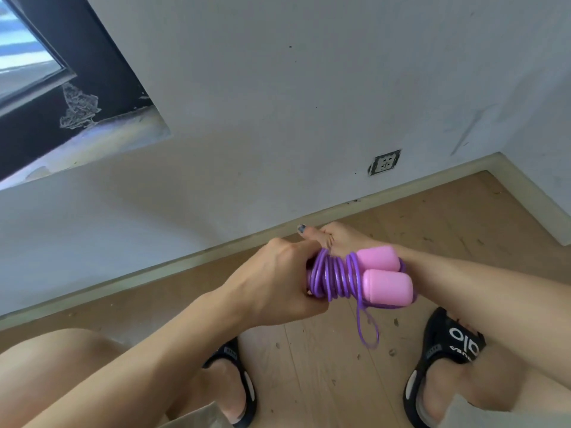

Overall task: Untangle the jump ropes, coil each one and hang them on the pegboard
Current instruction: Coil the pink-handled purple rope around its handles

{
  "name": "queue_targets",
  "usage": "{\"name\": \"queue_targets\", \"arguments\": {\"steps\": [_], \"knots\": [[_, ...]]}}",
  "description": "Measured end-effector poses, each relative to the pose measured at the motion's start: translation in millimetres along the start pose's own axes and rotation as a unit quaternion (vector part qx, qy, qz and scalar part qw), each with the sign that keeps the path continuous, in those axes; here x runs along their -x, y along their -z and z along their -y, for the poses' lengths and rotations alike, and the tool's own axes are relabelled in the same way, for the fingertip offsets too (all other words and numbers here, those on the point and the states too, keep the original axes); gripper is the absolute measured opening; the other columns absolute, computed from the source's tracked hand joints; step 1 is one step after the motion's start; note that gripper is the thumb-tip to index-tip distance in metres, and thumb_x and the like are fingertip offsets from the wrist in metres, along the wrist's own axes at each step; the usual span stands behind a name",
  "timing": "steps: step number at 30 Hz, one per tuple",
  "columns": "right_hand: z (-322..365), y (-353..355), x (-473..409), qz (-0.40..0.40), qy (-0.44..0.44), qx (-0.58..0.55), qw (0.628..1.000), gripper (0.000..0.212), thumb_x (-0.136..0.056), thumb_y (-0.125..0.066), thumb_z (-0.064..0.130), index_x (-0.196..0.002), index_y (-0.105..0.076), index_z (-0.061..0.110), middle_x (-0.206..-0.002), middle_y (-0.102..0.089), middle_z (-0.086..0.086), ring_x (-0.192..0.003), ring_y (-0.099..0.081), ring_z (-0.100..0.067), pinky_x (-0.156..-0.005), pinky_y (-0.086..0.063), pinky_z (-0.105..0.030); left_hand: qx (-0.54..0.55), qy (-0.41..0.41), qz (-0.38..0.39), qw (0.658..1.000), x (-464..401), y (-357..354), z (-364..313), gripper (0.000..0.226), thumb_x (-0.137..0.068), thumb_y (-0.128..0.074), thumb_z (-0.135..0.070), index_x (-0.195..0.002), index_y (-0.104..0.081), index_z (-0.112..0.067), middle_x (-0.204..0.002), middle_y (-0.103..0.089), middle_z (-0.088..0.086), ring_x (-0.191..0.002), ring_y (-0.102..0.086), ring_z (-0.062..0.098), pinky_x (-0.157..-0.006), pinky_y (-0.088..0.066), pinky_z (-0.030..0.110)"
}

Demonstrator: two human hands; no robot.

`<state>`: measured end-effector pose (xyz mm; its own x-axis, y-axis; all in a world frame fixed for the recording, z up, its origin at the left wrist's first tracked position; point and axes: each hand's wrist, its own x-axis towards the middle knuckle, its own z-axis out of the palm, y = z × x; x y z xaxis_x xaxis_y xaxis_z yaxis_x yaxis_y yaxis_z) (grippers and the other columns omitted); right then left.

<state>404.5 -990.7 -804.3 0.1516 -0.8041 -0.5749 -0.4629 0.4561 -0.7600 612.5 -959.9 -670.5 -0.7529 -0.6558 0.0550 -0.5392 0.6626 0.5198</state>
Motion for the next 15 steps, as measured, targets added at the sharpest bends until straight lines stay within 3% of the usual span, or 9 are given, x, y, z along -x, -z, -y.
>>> {"name": "queue_targets", "arguments": {"steps": [2,3,5,7,9,12,15], "knots": [[19.7,-10.2,20.7,-0.032,0.024,0.009,0.999,0.034,-0.100,-0.046,0.005,-0.072,-0.048,0.023,-0.073,-0.053,0.002,-0.087,-0.066,-0.030,-0.076,-0.053,-0.033,0.055,0.019,-0.009,0.998,0.5,2.7,-4.7,0.022,-0.062,-0.074,-0.023,-0.078,-0.060,-0.018,-0.060,-0.055,-0.007,-0.052,-0.049,0.015,-0.049,-0.042,0.029],[28.9,-14.7,28.7,-0.057,0.052,0.003,0.997,0.036,-0.100,-0.043,0.005,-0.067,-0.044,0.020,-0.067,-0.050,-0.001,-0.074,-0.061,-0.029,-0.070,-0.049,-0.035,0.088,0.050,-0.036,0.994,-1.0,5.6,-3.5,0.020,-0.063,-0.076,-0.020,-0.076,-0.060,-0.020,-0.059,-0.055,-0.007,-0.050,-0.046,0.014,-0.047,-0.040,0.025],[37.5,-30.7,41.0,-0.091,0.085,0.018,0.992,0.042,-0.103,-0.037,0.013,-0.061,-0.041,0.017,-0.058,-0.045,-0.003,-0.057,-0.045,-0.021,-0.061,-0.039,-0.034,0.124,0.154,-0.106,0.975,-11.3,13.2,8.7,0.020,-0.067,-0.077,-0.016,-0.068,-0.057,-0.019,-0.053,-0.049,-0.007,-0.048,-0.035,0.010,-0.044,-0.034,0.021],[46.1,-48.4,61.1,-0.098,0.102,0.047,0.989,0.052,-0.108,-0.029,0.031,-0.058,-0.040,0.018,-0.053,-0.040,0.001,-0.049,-0.037,-0.015,-0.057,-0.030,-0.032,0.156,0.278,-0.151,0.936,-23.2,20.3,38.1,0.021,-0.072,-0.075,-0.009,-0.065,-0.056,-0.017,-0.052,-0.047,-0.007,-0.046,-0.035,0.008,-0.045,-0.033,0.022],[48.0,-53.4,81.9,-0.105,0.168,0.071,0.978,0.056,-0.107,-0.028,0.036,-0.054,-0.034,0.019,-0.047,-0.032,0.005,-0.043,-0.028,-0.011,-0.053,-0.024,-0.033,0.137,0.358,-0.140,0.913,-30.2,22.5,63.3,0.017,-0.075,-0.073,-0.009,-0.067,-0.059,-0.014,-0.056,-0.050,-0.003,-0.050,-0.043,0.013,-0.045,-0.034,0.023],[65.2,-36.5,94.0,-0.153,0.231,0.159,0.948,0.058,-0.105,-0.036,0.038,-0.051,-0.031,0.017,-0.043,-0.029,0.004,-0.043,-0.028,-0.014,-0.050,-0.021,-0.032,-0.038,0.323,-0.055,0.944,-26.6,0.2,75.1,0.023,-0.079,-0.067,-0.012,-0.064,-0.050,-0.017,-0.058,-0.051,-0.004,-0.050,-0.048,0.014,-0.042,-0.030,0.021],[86.3,-7.1,95.5,-0.201,0.266,0.247,0.910,0.057,-0.099,-0.044,0.043,-0.053,-0.032,0.012,-0.044,-0.033,-0.001,-0.046,-0.032,-0.019,-0.049,-0.024,-0.034,-0.122,0.262,-0.005,0.957,-24.6,-23.1,70.5,0.025,-0.081,-0.053,-0.011,-0.066,-0.037,-0.023,-0.064,-0.053,0.000,-0.054,-0.049,0.021,-0.045,-0.031,0.026]]}}
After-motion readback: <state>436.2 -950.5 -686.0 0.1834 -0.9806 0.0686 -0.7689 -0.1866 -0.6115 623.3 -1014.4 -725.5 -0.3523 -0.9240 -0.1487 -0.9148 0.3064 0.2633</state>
